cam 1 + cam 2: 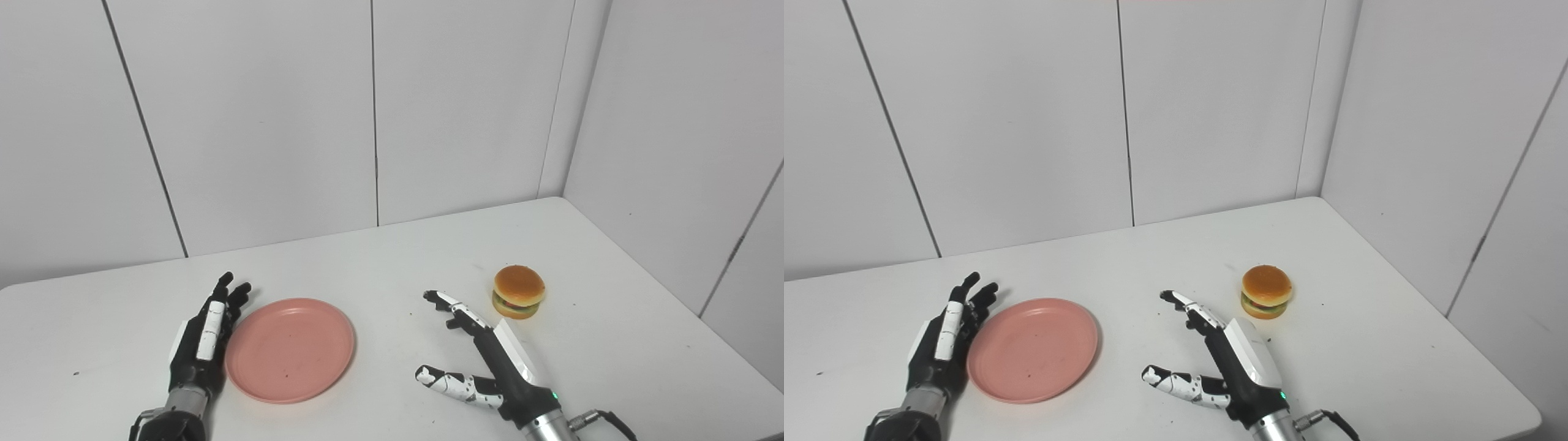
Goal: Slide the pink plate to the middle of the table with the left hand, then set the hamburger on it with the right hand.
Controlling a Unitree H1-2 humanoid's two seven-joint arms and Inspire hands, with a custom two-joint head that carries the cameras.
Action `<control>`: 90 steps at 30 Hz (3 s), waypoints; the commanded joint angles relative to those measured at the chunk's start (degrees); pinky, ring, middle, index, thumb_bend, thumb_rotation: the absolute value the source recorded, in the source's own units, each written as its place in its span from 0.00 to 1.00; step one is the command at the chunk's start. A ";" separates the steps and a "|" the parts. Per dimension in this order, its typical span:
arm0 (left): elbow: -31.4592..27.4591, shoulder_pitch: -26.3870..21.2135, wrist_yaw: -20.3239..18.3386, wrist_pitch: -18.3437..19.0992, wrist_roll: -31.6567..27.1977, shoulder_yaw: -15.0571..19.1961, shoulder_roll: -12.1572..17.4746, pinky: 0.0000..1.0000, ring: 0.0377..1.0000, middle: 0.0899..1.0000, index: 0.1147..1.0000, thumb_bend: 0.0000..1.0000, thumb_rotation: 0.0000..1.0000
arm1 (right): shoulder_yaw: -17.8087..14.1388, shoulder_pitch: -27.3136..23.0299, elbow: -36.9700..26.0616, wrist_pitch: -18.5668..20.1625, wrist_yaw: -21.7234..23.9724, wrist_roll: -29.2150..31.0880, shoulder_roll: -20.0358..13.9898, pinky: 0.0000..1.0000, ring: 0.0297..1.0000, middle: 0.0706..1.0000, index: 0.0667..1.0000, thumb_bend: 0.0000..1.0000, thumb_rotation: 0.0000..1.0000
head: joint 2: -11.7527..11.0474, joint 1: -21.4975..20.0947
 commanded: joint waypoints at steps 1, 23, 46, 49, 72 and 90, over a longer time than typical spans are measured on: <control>0.92 -0.44 -0.67 -1.25 -0.13 -0.05 0.55 1.00 0.92 0.85 0.91 0.99 0.83 | -0.30 -3.26 -2.54 1.41 -0.64 -4.57 -0.68 0.73 0.82 0.84 0.82 0.78 0.79 | 0.00 0.03; -0.99 0.73 -0.75 -0.46 0.20 -0.71 0.15 0.97 0.92 0.85 0.92 0.98 0.84 | -1.80 -15.67 6.12 6.19 3.98 -21.06 -13.50 0.76 0.82 0.81 0.79 0.88 0.78 | 0.47 0.71; -1.41 1.31 -1.27 0.02 -0.54 -0.23 0.34 1.00 0.93 0.86 0.92 0.96 0.83 | 0.77 -19.94 20.09 10.02 2.36 -23.04 -15.68 0.82 0.80 0.78 0.78 0.87 0.78 | 0.83 1.00; -1.55 1.39 -1.14 0.13 -0.27 -0.37 0.39 1.00 0.93 0.86 0.92 0.96 0.84 | 0.87 -20.17 21.09 10.34 2.32 -22.69 -15.89 0.82 0.80 0.78 0.78 0.87 0.78 | 0.83 1.03; -2.34 1.66 -1.49 1.12 -0.24 -0.59 0.61 1.00 0.93 0.86 0.92 0.94 0.83 | 2.38 -22.32 26.68 12.09 0.64 -21.33 -19.21 0.78 0.81 0.79 0.78 0.89 0.81 | 0.89 1.40; -2.92 1.70 -1.28 1.34 0.58 -1.19 1.11 0.98 0.92 0.86 0.92 0.94 0.84 | 4.64 -23.05 30.55 14.70 1.88 -21.14 -19.96 0.81 0.80 0.78 0.78 0.88 0.80 | 1.25 1.71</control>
